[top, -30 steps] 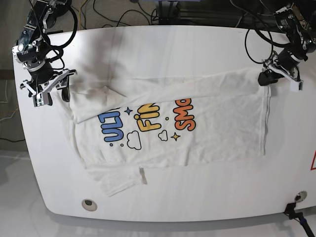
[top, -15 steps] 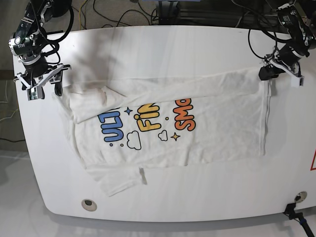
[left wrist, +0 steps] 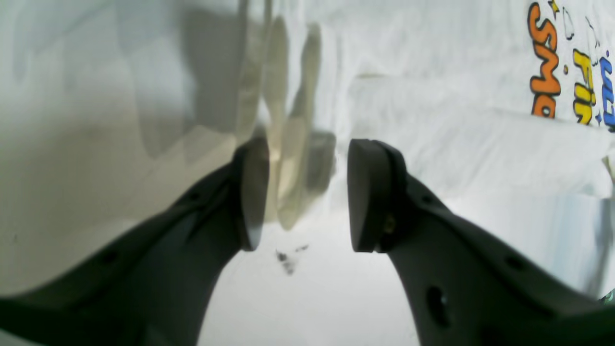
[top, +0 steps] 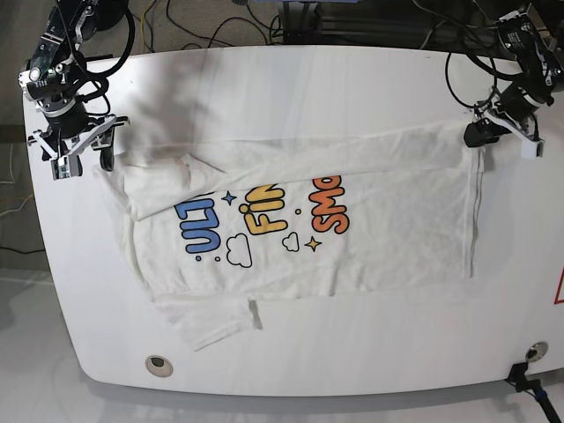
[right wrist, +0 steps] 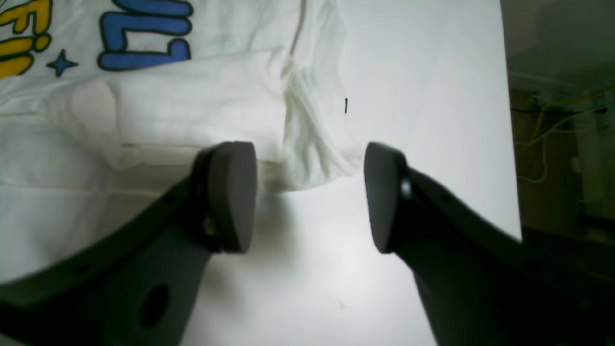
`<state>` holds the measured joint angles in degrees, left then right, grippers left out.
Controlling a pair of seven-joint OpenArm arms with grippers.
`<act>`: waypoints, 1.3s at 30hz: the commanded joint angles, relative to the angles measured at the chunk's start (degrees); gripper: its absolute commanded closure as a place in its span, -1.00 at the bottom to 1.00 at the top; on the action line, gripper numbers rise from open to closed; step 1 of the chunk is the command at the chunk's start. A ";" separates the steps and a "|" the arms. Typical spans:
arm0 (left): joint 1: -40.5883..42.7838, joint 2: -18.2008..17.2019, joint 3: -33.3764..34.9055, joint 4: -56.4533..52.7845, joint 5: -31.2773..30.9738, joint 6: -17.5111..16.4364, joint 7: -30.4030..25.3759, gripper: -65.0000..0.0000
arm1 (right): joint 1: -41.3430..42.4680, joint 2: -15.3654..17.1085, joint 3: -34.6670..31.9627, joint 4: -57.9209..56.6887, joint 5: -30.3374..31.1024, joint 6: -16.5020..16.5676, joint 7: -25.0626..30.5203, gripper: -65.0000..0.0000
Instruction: Fold the T-shirt properly
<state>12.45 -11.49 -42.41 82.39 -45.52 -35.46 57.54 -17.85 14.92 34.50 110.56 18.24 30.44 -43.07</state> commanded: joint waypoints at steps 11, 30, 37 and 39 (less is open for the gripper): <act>-0.87 -0.71 0.30 -0.21 -0.74 -1.36 -0.48 0.98 | 0.23 0.94 0.40 0.92 0.86 0.05 1.67 -0.06; -1.18 -0.44 0.76 -0.94 -0.24 -2.05 -0.92 1.00 | 1.02 0.83 0.51 -8.55 1.47 -0.04 3.91 -0.04; -1.32 -0.12 0.78 -0.96 -0.56 -2.29 -0.63 1.00 | 1.57 0.61 0.83 -15.43 1.72 0.06 4.72 -0.03; -1.37 -0.01 0.76 -0.88 -0.56 -2.31 -0.75 1.00 | 1.87 0.48 0.81 -17.00 1.90 0.10 4.93 -0.03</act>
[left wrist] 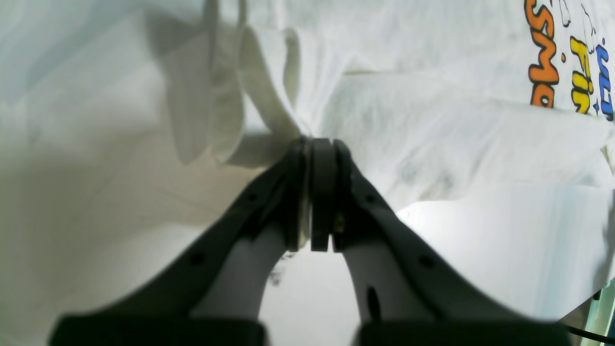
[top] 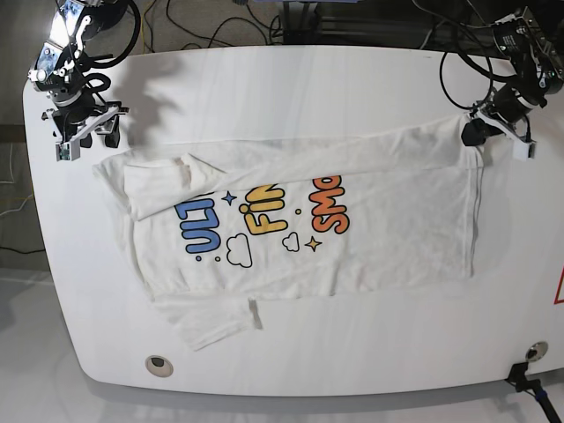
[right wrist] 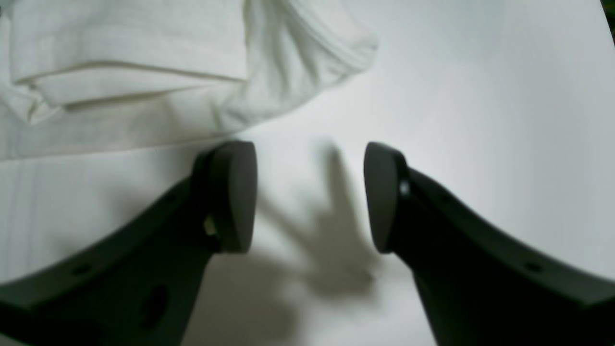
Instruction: Fold the T-shirt properly
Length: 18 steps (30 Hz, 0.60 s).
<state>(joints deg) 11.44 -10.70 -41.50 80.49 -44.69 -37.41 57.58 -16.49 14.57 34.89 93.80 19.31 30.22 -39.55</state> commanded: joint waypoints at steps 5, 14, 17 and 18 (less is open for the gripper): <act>-0.30 -0.94 -0.12 0.86 -1.28 -0.23 -0.69 1.00 | 1.10 0.38 0.49 -2.92 0.89 0.20 1.83 -0.02; 0.09 -0.87 -0.23 0.57 0.27 -0.27 -0.45 1.00 | 1.59 -0.30 0.44 -4.99 0.59 -0.21 5.59 -0.05; 0.05 -0.83 -0.19 0.66 0.31 -0.22 -0.74 1.00 | 2.39 -0.75 -0.09 -5.64 0.56 -0.14 5.58 -0.05; 0.09 -0.85 -0.02 0.85 0.20 -0.26 -0.64 1.00 | 2.60 -0.95 -0.18 -6.05 0.59 0.01 5.47 -0.05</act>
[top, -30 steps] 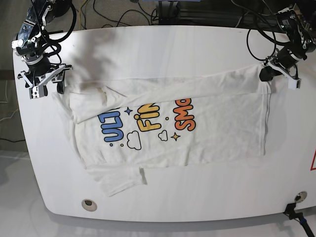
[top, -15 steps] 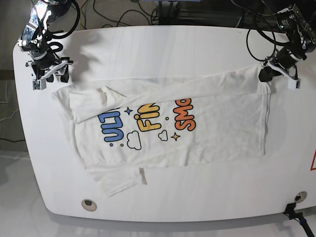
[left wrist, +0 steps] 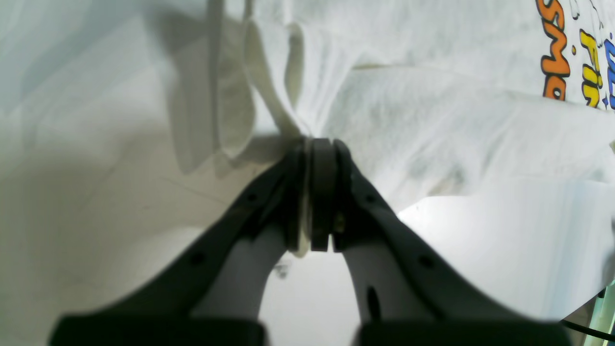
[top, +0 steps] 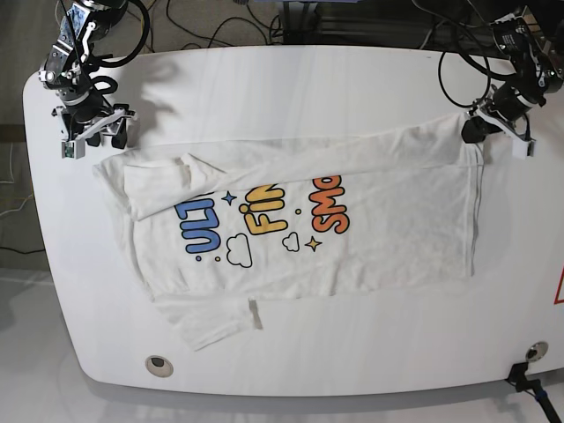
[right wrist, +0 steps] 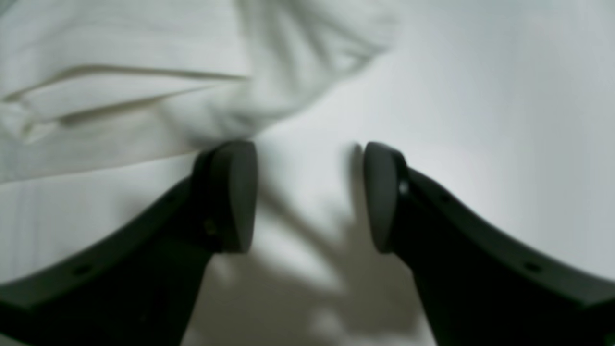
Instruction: Fold the T-shirt properly
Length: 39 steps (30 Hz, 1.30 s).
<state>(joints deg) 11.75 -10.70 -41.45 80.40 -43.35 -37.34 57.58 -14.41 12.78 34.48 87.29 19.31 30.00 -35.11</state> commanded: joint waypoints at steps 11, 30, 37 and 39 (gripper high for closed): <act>-0.32 -0.88 -0.39 0.92 -1.17 -0.43 -0.75 1.00 | 3.02 1.48 -6.47 -0.97 0.74 -0.03 1.18 -0.06; 1.06 -1.04 0.49 0.95 -0.09 0.39 1.02 1.00 | 0.83 1.55 -8.39 -3.21 -1.92 0.37 -3.68 1.00; 4.55 -1.66 -3.91 1.58 -0.28 0.20 1.20 1.00 | -3.24 2.80 -4.08 1.03 -1.90 0.51 -4.68 1.00; 6.78 -1.96 -6.82 1.76 -1.13 0.32 1.20 1.00 | -5.18 3.01 -1.74 4.94 -1.35 0.49 -4.84 1.00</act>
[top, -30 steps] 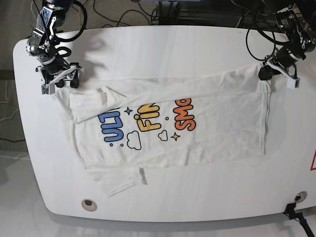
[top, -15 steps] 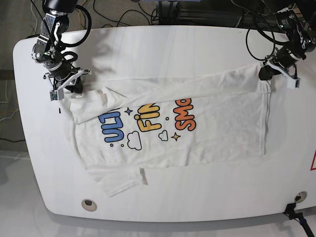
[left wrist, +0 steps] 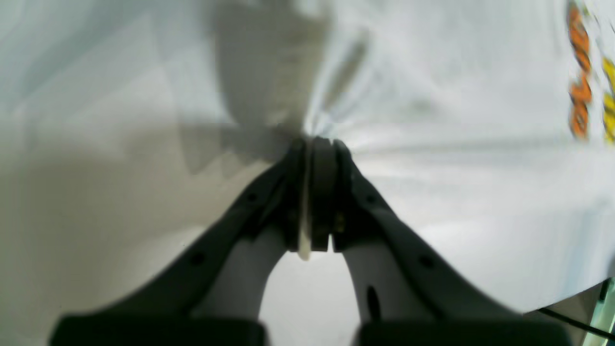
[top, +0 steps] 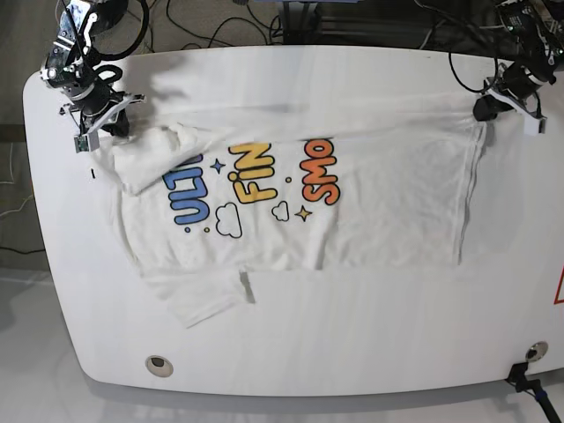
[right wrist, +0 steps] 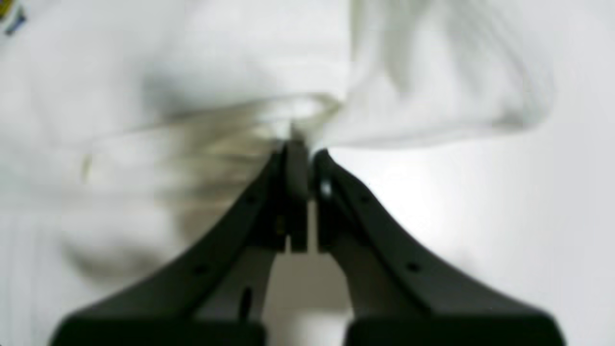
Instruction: Fold the T-shirt properly
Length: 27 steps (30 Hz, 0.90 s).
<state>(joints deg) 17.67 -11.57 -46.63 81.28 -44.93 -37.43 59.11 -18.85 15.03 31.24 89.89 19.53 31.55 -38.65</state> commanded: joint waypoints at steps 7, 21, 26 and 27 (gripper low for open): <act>6.49 -1.71 -9.06 1.12 -3.63 -0.28 0.42 1.00 | -7.65 1.21 5.92 12.31 -1.36 -0.80 -1.08 1.00; 8.75 -0.43 -8.36 2.29 -1.89 0.20 1.24 0.96 | -9.94 -2.85 5.63 15.04 -1.11 -1.00 -0.77 0.94; 8.92 -0.25 -8.36 5.89 -1.71 0.29 1.24 0.96 | -8.62 -5.05 5.72 15.04 -1.46 -1.00 -0.95 0.94; 8.92 -0.25 -8.36 6.59 -1.71 0.29 1.24 0.96 | -8.62 -5.14 5.72 15.21 -1.38 -1.00 -0.95 0.94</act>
<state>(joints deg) 26.28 -11.03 -54.61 85.95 -45.76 -36.91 60.86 -27.29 8.32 35.77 104.22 19.35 31.68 -39.40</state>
